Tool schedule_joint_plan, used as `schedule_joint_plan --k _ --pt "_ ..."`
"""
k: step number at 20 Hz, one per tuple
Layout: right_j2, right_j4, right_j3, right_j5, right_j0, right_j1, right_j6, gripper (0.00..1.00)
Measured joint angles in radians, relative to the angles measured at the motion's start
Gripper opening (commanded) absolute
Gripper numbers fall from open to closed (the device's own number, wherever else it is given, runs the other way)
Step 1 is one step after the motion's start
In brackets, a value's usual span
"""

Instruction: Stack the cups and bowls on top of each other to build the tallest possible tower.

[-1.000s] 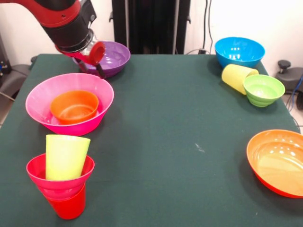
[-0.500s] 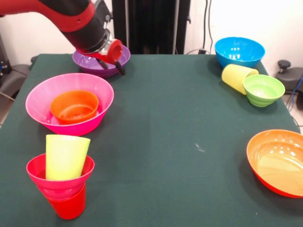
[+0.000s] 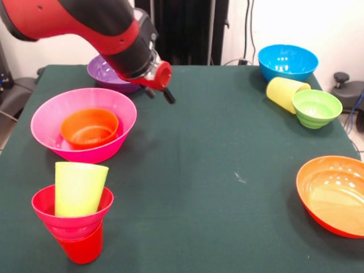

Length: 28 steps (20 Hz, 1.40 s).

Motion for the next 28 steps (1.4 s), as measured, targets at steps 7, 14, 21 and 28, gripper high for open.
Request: schedule_joint_plan --k 7,14,21,28 --pt "0.0 0.027 0.005 -0.093 0.052 0.035 0.0 1.0" --pt "0.0 0.057 0.037 -0.117 0.096 0.047 0.0 1.0" --pt "-0.007 0.009 0.055 -0.119 0.12 0.046 0.0 1.0" --pt "0.006 -0.189 0.02 -0.174 0.116 0.046 -0.01 1.0"
